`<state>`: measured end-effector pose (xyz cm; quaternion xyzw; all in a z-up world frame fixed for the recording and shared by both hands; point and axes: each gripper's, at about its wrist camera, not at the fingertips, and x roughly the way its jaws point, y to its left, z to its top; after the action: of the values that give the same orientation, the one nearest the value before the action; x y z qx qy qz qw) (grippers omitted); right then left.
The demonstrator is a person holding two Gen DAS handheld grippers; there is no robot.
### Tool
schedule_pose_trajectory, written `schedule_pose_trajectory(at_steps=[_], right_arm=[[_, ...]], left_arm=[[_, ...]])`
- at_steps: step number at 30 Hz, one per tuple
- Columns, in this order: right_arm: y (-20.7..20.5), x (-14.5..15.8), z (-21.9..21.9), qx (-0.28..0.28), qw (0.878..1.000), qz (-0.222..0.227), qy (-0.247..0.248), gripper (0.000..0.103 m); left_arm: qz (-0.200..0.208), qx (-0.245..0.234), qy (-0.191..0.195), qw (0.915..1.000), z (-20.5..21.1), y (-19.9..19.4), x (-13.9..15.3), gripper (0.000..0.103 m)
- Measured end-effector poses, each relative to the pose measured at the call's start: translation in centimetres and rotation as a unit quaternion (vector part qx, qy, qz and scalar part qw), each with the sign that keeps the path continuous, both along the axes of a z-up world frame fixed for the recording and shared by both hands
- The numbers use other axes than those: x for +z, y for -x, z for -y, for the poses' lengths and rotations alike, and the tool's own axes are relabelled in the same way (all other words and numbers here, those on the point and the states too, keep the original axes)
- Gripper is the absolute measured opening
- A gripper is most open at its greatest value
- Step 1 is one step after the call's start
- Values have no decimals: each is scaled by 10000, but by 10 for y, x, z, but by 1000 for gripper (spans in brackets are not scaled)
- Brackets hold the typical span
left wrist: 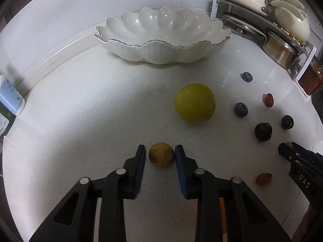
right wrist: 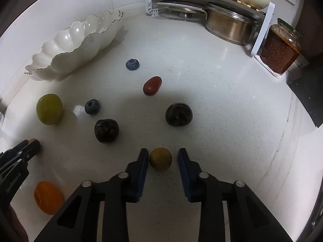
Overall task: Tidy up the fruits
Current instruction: 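Close the right tool fingers on the brown longan and lift it, then carry the held longan with the right tool over the white bowl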
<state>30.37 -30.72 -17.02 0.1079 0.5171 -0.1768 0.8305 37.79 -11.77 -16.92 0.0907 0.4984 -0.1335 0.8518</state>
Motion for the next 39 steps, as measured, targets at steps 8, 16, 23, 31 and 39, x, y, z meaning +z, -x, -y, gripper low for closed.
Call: schedule_pose_trajectory(at_steps=[8, 16, 23, 31, 39], right_arm=[[1, 1, -2, 61, 10000, 23, -45, 23], [6, 11, -5, 169, 9997, 181, -66, 23], [11, 25, -9, 289, 9988, 393, -39, 23], [19, 48, -18, 440, 9964, 722, -3, 23], [22, 73, -28, 624, 9920, 1093, 96, 23]], left_arm=[[39, 63, 30, 10000, -1, 1, 3, 27], [139, 102, 134, 9998, -4, 9, 12, 27], [329, 139, 185, 9992, -9, 21, 27, 27], [707, 217, 250, 9969, -15, 35, 52, 27], [1089, 306, 340, 9930, -22, 45, 77, 27]])
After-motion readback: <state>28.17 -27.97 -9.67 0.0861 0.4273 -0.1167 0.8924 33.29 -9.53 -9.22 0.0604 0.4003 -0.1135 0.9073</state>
